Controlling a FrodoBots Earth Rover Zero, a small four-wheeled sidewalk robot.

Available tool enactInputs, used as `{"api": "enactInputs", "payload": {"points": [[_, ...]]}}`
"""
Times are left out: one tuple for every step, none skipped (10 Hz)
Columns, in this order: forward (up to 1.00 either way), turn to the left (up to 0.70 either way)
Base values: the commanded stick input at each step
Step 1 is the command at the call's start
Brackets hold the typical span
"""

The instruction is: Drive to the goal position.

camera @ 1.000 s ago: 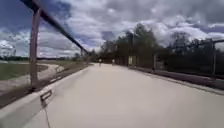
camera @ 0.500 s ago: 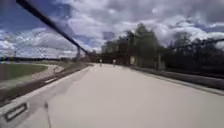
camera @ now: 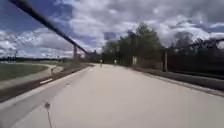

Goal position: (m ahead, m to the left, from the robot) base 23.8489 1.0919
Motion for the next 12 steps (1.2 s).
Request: {"api": "enactInputs", "payload": {"points": [[1.00,0.00],[1.00,0.00],[1.00,0.00],[1.00,0.00],[1.00,0.00],[1.00,0.00],[1.00,0.00],[1.00,0.00],[1.00,0.00],[1.00,0.00],[1.00,0.00],[1.00,0.00]]}}
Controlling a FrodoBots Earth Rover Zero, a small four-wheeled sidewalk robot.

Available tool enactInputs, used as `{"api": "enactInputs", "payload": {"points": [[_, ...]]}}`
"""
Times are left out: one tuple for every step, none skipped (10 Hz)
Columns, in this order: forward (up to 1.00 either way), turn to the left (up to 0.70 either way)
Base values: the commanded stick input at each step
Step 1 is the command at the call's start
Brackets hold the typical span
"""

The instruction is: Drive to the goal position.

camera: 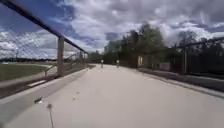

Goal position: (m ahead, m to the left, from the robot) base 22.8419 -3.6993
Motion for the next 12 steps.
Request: {"api": "enactInputs", "payload": {"points": [[1.00,0.00],[1.00,0.00],[1.00,0.00],[1.00,0.00],[1.00,0.00],[1.00,0.00],[1.00,0.00],[1.00,0.00],[1.00,0.00],[1.00,0.14],[1.00,0.06],[1.00,0.00]]}}
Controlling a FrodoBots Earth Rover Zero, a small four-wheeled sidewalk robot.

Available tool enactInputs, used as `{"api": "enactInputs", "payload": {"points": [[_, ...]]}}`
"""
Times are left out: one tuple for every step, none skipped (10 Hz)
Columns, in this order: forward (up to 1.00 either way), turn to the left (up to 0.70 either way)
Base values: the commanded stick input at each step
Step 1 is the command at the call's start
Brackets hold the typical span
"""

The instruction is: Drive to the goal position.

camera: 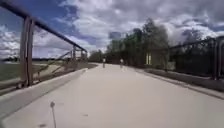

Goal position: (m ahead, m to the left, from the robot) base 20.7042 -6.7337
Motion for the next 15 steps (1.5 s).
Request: {"api": "enactInputs", "payload": {"points": [[1.00,0.00],[1.00,0.00],[1.00,0.00],[1.00,-0.07],[1.00,-0.32],[1.00,-0.40],[1.00,-0.31],[1.00,-0.20],[1.00,-0.03],[1.00,0.00],[1.00,0.00],[1.00,0.00],[1.00,0.00],[1.00,0.00],[1.00,0.00]]}}
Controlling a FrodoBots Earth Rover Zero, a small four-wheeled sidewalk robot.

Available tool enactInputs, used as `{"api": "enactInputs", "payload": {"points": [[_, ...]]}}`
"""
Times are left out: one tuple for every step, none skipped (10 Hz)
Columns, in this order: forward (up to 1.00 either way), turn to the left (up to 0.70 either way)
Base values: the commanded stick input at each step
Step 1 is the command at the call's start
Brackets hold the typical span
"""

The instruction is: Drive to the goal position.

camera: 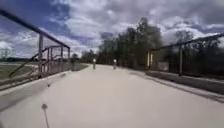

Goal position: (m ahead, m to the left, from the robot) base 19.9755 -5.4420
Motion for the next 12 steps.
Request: {"api": "enactInputs", "payload": {"points": [[1.00,0.00],[1.00,0.00],[1.00,0.00],[1.00,0.00],[1.00,0.00],[1.00,0.00],[1.00,0.00],[1.00,0.00],[1.00,0.00],[1.00,0.00],[1.00,0.00],[1.00,0.00]]}}
